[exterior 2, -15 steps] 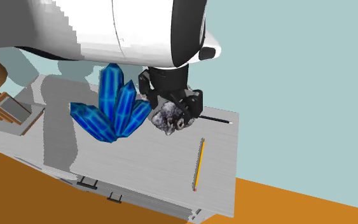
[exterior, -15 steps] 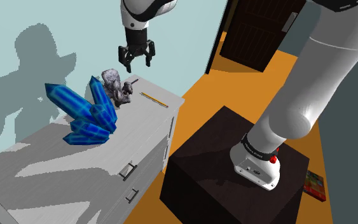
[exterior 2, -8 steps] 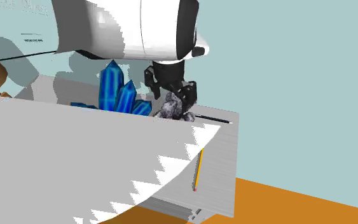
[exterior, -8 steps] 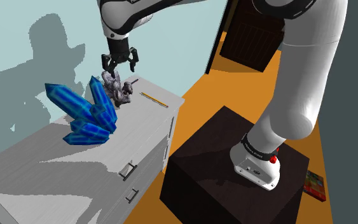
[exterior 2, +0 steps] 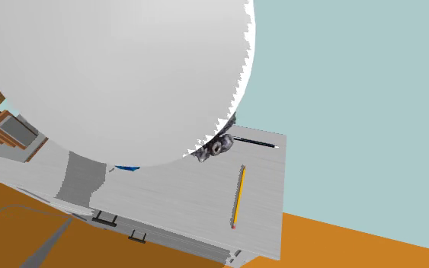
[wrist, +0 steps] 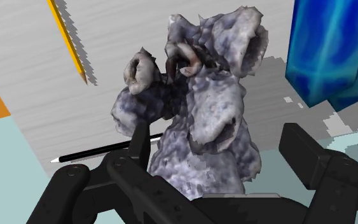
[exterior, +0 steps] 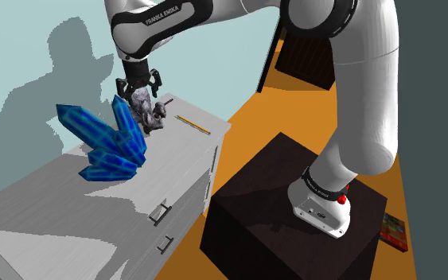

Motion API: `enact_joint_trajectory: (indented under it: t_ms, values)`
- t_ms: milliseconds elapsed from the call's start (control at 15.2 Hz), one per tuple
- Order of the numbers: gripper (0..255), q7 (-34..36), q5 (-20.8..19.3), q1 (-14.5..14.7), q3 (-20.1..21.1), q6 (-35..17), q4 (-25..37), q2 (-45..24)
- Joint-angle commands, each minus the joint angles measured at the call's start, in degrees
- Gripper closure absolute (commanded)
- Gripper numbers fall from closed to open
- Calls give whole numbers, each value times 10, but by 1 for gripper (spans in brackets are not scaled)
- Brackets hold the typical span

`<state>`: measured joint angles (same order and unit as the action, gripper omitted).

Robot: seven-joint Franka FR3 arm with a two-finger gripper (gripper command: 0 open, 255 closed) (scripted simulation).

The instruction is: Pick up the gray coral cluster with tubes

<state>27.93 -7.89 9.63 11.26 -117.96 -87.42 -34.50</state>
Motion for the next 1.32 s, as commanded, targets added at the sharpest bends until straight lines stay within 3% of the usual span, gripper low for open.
enact_joint_trajectory:
  t_ms: [0, 264, 330, 924, 1254]
  values:
    - [0, 1, -1, 1, -1, -10, -3, -7]
    - [0, 2, -4, 1, -2, -25, -8, -17]
    - [255, 2, -4, 1, -2, -24, -7, -18]
    - [255, 2, -4, 1, -2, -25, -8, -17]
    - [255, 0, 0, 0, 0, 4, 2, 2]
